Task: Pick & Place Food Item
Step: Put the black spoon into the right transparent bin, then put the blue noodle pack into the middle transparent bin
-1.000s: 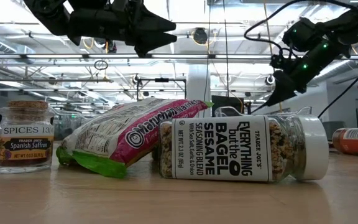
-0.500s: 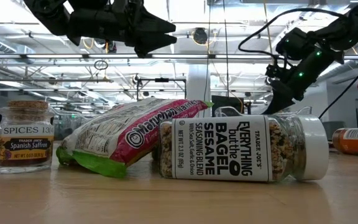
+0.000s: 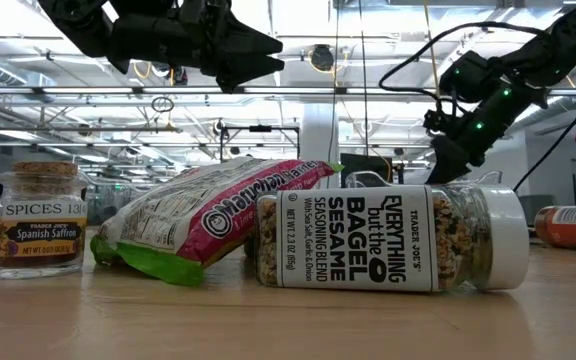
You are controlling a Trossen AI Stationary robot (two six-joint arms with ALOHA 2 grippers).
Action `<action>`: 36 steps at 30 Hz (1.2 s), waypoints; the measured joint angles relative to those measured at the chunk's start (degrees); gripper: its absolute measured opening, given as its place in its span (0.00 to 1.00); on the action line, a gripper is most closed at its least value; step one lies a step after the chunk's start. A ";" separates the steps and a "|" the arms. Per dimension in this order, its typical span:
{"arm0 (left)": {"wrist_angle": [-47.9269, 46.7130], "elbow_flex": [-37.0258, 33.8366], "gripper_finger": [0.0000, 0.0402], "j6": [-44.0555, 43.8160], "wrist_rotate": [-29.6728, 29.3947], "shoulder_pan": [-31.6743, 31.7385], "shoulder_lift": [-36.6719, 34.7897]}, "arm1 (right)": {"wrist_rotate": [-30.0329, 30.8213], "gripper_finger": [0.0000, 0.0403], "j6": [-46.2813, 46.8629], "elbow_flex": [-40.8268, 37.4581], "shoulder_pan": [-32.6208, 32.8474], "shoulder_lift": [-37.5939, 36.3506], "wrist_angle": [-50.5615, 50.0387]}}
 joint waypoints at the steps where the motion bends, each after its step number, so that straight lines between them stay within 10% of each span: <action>1: -0.01 0.00 0.57 0.00 0.00 0.00 0.00 | 0.00 0.00 -0.04 0.00 0.00 0.00 -0.01; 36: -0.04 0.00 0.57 0.02 0.00 0.00 0.04 | 0.02 0.29 -1.41 0.02 0.01 -0.74 0.00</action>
